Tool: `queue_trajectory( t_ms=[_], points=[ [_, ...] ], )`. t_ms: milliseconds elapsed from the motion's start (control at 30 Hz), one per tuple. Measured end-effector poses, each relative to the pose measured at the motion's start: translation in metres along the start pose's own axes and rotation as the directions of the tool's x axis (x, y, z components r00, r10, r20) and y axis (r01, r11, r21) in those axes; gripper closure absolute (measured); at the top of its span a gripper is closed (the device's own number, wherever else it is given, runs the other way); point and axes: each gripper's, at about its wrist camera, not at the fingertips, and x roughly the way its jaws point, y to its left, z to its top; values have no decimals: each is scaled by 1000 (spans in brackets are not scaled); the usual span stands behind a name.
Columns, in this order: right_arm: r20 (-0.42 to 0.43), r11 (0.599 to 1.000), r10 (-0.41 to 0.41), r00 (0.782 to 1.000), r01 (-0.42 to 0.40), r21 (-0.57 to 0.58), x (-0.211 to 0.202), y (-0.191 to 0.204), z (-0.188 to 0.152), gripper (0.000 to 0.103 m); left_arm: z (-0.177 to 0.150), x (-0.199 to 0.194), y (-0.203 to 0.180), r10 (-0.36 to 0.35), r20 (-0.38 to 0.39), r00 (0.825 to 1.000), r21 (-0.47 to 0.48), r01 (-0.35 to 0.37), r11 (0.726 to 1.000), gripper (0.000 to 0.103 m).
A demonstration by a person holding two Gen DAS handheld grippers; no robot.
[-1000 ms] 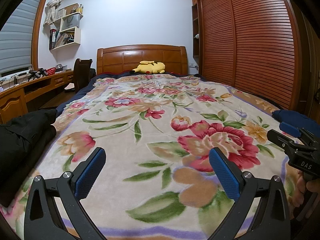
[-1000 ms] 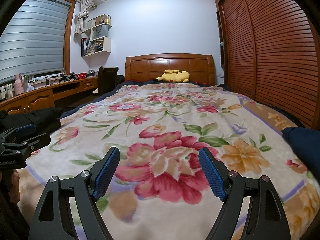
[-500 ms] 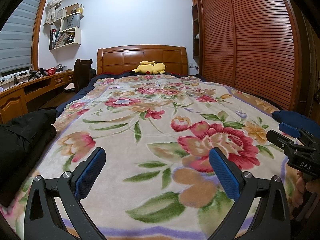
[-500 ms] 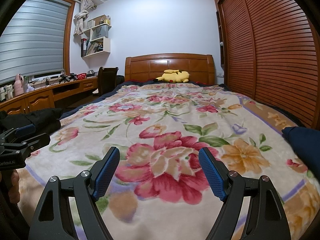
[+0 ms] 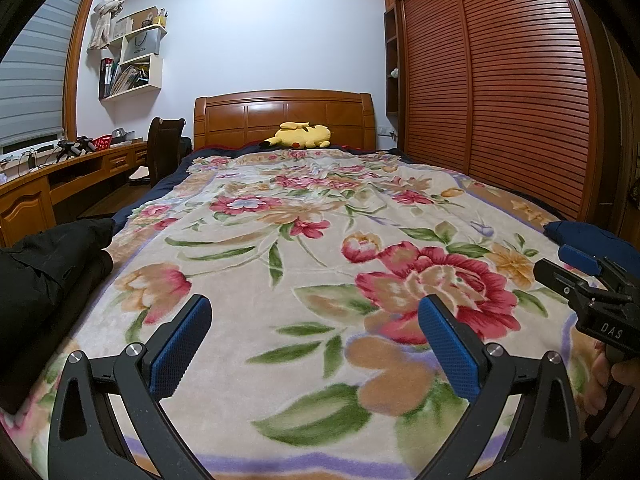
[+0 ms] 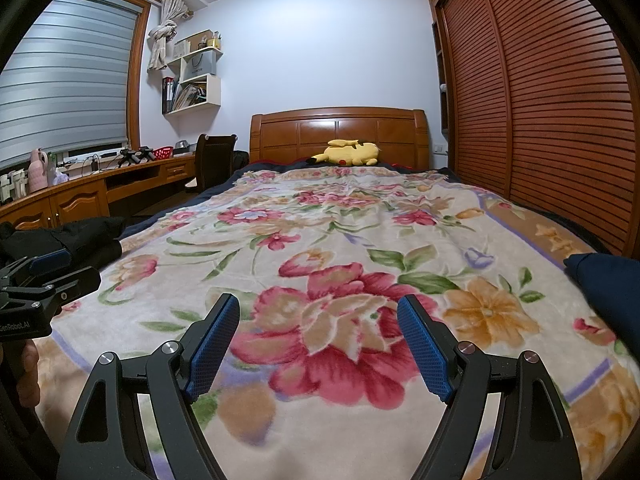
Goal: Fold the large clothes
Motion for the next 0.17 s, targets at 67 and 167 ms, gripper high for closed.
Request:
queue_trajectory(
  t_ms=[67,167],
  points=[
    [0,1000,0,1000,0,1,0,0,0,20,0,0,0,-1,-1,1000,0,1,1000,0],
    [1,1000,-1,1000,1,0,0,0,0,20,-1,1,0,1,-4,1000,3,-1,1000,0]
  ],
)
